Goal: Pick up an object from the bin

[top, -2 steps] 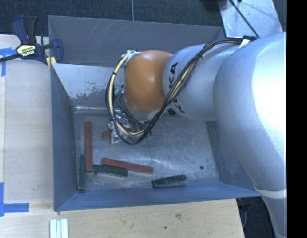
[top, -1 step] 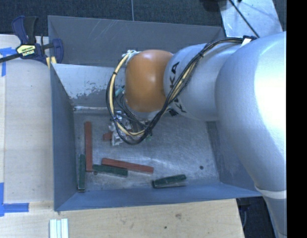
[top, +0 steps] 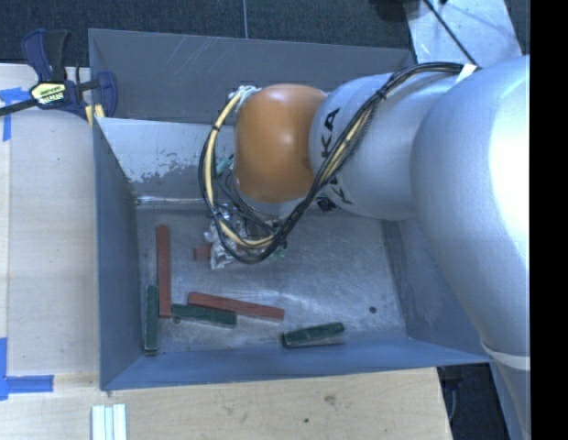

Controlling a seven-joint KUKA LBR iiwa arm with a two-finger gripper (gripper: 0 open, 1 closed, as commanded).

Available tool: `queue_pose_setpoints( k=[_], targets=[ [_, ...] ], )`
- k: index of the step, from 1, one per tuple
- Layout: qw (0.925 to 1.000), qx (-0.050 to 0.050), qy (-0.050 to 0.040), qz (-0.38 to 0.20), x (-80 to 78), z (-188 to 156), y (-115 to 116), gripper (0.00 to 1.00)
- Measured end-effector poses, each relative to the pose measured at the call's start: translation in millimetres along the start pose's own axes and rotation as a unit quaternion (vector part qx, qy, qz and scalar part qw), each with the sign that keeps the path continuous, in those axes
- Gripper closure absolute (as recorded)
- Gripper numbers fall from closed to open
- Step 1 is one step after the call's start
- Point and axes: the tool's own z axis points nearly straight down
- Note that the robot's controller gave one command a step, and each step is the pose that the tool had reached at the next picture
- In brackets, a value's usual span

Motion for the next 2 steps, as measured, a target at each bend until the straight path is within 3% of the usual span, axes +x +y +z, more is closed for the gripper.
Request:
queue_pose_setpoints(
  k=[2],
  targets=[
    [1.0, 0.0, -0.0006, 0.0, -0.4, -43, 0, 1.0]
  ],
)
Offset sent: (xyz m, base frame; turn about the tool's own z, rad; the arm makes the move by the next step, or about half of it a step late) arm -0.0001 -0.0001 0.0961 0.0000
